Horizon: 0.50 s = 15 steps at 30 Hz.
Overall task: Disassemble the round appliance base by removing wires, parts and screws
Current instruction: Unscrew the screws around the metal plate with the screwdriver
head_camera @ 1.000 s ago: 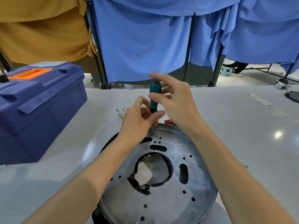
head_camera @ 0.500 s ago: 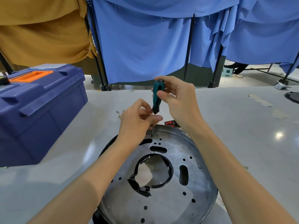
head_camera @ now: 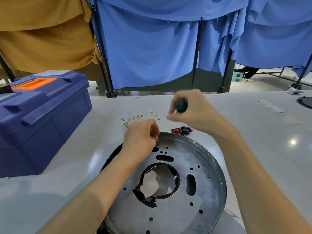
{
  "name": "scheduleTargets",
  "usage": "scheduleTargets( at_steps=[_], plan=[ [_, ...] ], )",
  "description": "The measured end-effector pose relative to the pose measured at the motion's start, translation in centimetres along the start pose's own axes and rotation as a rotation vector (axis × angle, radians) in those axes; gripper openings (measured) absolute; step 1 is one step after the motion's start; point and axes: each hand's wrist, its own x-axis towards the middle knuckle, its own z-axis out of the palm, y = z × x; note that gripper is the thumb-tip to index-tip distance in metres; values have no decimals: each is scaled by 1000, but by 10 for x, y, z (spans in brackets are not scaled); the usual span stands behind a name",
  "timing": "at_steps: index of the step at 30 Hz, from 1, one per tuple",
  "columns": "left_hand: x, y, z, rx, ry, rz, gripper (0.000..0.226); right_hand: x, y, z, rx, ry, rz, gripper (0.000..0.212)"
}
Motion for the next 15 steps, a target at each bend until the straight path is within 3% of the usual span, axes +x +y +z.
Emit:
scheduleTargets(
  at_steps=[5,9,15],
  plan=[
    [0,6,-4,67,-103,-48,35,-2,10,17,-337,-464,163,20],
    [2,10,-8,68,-162,-82,31,0,14,26,-407,-468,222,36],
    [0,10,-9,114,-204,-57,24,0,16,24,-375,-501,239,33]
  ],
)
